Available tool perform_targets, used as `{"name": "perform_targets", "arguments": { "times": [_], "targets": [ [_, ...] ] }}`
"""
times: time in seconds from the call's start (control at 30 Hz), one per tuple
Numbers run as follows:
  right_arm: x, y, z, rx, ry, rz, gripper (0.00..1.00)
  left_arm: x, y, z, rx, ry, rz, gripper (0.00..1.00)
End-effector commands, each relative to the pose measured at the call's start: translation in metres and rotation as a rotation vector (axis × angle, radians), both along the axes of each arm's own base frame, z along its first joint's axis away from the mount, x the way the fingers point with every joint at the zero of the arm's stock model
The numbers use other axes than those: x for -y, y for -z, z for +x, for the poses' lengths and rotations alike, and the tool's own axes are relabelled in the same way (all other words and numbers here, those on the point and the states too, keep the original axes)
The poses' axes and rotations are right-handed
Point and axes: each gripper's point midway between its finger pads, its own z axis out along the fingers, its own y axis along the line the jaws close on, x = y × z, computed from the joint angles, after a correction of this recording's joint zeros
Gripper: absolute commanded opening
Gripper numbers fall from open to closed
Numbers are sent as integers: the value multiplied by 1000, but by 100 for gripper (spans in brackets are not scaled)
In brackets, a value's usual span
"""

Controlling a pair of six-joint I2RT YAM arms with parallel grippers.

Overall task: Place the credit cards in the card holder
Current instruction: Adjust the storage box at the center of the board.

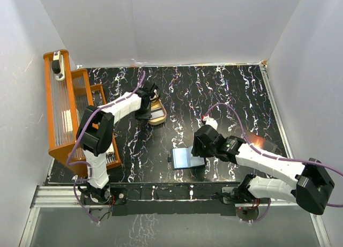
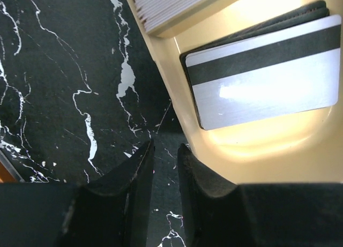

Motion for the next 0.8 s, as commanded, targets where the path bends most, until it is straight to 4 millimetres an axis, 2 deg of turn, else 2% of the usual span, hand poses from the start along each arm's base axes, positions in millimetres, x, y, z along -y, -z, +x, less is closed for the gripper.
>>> {"name": "perform_targets", "arguments": {
  "times": [0.0,0.23,0.37,0.6,0.77],
  "targets": [
    [-8,-27,16,77,20,39,39,5,-8,-1,-2,7,-37,24],
    [-7,-35,17,94,24,47,39,6,-48,12,120,-22,-71,30],
    [-6,-39,18,104,28,47,39,8,-57,17,166,-32,-88,31],
    [-5,-39,19,111,27,41,39,15,-49,27,181,-38,-116,33],
    [-4,-43,23,130,27,32,39,18,-27,27,128,-31,-97,32]
  ]
}}
